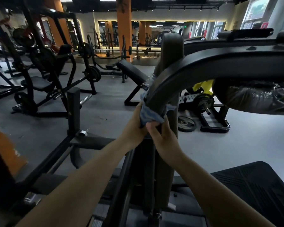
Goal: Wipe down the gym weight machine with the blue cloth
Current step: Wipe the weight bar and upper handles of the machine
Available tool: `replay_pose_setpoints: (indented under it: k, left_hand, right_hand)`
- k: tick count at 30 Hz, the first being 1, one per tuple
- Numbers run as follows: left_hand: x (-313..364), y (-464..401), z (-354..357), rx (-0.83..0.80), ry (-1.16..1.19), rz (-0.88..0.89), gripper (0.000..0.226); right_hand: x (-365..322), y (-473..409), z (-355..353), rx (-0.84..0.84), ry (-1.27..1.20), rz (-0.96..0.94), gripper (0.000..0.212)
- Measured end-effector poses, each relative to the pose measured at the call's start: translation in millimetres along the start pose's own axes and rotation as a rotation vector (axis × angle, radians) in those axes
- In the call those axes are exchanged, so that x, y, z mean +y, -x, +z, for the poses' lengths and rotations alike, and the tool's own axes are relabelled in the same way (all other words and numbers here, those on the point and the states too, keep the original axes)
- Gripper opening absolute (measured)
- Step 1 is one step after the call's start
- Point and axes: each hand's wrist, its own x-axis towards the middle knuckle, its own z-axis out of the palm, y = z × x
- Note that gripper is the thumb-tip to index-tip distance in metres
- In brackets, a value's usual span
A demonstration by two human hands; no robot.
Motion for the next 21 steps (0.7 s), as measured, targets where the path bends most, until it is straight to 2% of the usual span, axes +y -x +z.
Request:
replay_pose_setpoints:
  k: [2,5,7,10,12,14,17,19,21]
  left_hand:
    - [-23.7,10.5,-0.8,0.0,0.009,-0.06,0.035]
    - [-47.5,31.0,0.7,-0.009,-0.013,-0.091,0.04]
    - [-58.7,36.1,0.4,-0.004,-0.027,-0.099,0.037]
    - [-67.6,44.7,0.3,0.035,-0.037,-0.176,0.039]
    - [-66.1,48.7,1.0,0.012,0.048,-0.187,0.038]
    - [-54.6,48.7,1.4,-0.02,0.085,-0.159,0.038]
    - [-31.5,27.1,-4.4,-0.046,0.004,-0.077,0.025]
    - [-17.5,12.5,-9.8,-0.08,-0.021,-0.021,0.036]
    - [-5.7,4.2,-9.9,-0.102,-0.023,0.028,0.037]
  right_hand:
    - [7.0,9.2,3.4,-0.038,0.162,0.035,0.066]
    - [24.9,25.8,9.8,-0.061,0.43,-0.033,0.089]
    - [36.3,36.3,15.1,-0.051,0.593,-0.053,0.095]
    - [43.1,52.2,26.9,-0.098,0.705,0.014,0.099]
    - [41.3,55.0,33.2,-0.112,0.664,0.052,0.101]
    - [32.9,47.2,33.5,-0.069,0.482,0.071,0.099]
    - [8.0,26.9,25.3,0.047,0.233,0.026,0.094]
    - [-7.4,17.2,21.3,0.125,0.133,-0.035,0.09]
    - [-11.0,15.8,22.1,0.163,0.115,-0.082,0.088]
